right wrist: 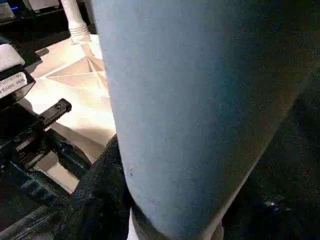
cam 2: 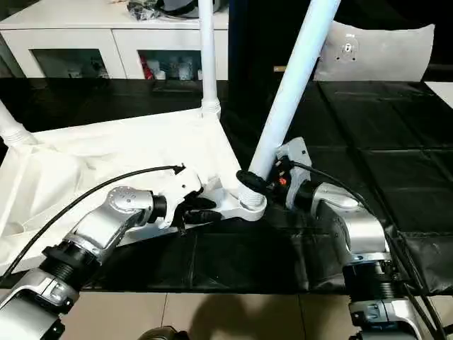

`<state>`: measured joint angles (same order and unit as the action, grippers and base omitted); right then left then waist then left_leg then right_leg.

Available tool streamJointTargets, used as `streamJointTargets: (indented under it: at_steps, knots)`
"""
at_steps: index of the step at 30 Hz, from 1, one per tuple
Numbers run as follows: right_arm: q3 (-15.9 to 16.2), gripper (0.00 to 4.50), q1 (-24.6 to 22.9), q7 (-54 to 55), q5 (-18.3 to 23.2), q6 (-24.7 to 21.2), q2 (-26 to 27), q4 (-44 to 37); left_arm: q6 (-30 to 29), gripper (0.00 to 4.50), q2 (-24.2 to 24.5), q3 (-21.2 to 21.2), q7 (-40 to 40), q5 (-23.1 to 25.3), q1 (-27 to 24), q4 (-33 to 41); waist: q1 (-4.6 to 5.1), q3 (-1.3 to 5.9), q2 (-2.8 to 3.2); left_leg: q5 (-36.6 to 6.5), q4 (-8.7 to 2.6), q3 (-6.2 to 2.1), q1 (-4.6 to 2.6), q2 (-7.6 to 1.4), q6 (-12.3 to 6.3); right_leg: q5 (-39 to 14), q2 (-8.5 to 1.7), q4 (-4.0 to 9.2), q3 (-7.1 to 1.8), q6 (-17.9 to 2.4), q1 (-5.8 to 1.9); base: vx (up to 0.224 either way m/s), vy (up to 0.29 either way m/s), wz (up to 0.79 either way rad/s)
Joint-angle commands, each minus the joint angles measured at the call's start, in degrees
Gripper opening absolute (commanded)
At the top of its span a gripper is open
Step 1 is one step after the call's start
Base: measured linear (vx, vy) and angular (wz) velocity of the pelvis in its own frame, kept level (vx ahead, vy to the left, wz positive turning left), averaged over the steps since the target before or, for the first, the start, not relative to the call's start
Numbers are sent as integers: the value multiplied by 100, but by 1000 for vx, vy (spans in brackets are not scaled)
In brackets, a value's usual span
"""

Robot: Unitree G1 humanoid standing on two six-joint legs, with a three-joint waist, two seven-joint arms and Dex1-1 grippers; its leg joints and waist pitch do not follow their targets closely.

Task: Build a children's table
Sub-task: Insert table leg to table base

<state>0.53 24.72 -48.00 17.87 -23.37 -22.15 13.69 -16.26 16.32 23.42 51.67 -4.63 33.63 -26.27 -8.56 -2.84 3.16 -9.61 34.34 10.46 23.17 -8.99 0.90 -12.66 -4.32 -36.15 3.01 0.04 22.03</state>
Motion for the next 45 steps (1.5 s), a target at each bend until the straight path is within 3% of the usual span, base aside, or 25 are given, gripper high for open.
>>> streamJointTargets:
  at_steps: [1,8,12,13,15,19,25,31,32,33,37,40,41,45]
  knots:
    - [56,191,59,-29,-7,3,-46,-72,6,88,34,48,26,83,14,-112,-15,409,-46,-1043,-387,-195,-173,-435,-144,-295,-513,410,-248,-1384,-209,0,0,0]
    - [128,191,102,-43,-109,-93,-112,24,-5,32,29,88,153,188,21,-153,-10,400,-53,-1068,-396,-196,-171,-435,-128,-414,-515,425,-251,-1362,-209,0,0,0]
    - [340,191,223,-204,-234,-228,-204,170,120,4,96,200,358,264,11,-146,-6,397,-37,-1179,-404,-199,-182,-435,-79,-484,-510,436,-249,-1365,-201,0,0,0]
    - [377,191,239,-253,-247,-245,-219,189,143,0,108,225,390,284,8,-145,2,396,-63,-1174,-410,-200,-175,-437,-82,-451,-509,433,-251,-1364,-212,0,0,0]
    - [462,191,272,-358,-271,-303,-257,211,214,0,146,296,478,334,3,-137,-3,404,-45,-1090,-397,-197,-176,-440,-106,-333,-512,414,-252,-1370,-212,0,0,0]
    - [607,191,351,-527,-326,-382,-332,286,316,0,192,360,667,398,4,-120,-9,410,-78,-931,-378,-187,-167,-434,-198,-144,-515,394,-246,-1423,-218,0,0,0]
    - [765,191,609,-852,-376,-454,-364,758,544,0,257,379,1049,352,37,-83,-5,387,-79,-1160,-398,-186,-183,-445,-140,-617,-526,432,-248,-1421,-202,0,0,0]
    - [625,190,624,-1048,-146,-558,-271,1082,568,0,241,349,1141,353,37,-99,-13,397,-77,-1143,-400,-187,-184,-453,-116,-492,-526,414,-249,-1461,-204,0,0,0]
    - [505,190,580,-1067,-25,-593,-227,1178,559,0,225,316,1093,353,32,-113,-22,400,-55,-1145,-394,-185,-190,-452,-121,-464,-527,414,-249,-1474,-197,0,0,0]
    - [368,190,505,-1049,81,-595,-190,1295,526,0,202,272,1030,348,28,-132,-19,402,-73,-1144,-394,-180,-186,-451,-129,-421,-526,414,-250,-1498,-201,0,0,0]
    - [233,190,315,-977,133,-503,-160,1397,457,0,153,186,920,319,31,-182,-55,405,-60,-1154,-397,-181,-192,-464,-117,-419,-527,416,-247,-1495,-198,0,0,0]
    - [80,190,-64,-935,192,-219,-86,1327,398,0,65,39,812,239,33,-269,-97,400,-18,-1295,-410,-194,-194,-463,-78,-521,-544,436,-249,-1447,-198,0,0,0]
    - [30,190,-127,-907,214,-146,-61,1304,389,0,55,26,813,228,29,-273,-95,390,-42,-1382,-419,-190,-200,-462,-64,-637,-544,456,-253,-1418,-191,0,0,0]
    - [-169,190,-365,-692,231,271,61,1161,371,0,-17,-29,772,209,20,-311,-104,393,-10,-1510,-445,-214,-200,-464,-22,-960,-552,483,-255,-1311,-188,0,0,0]
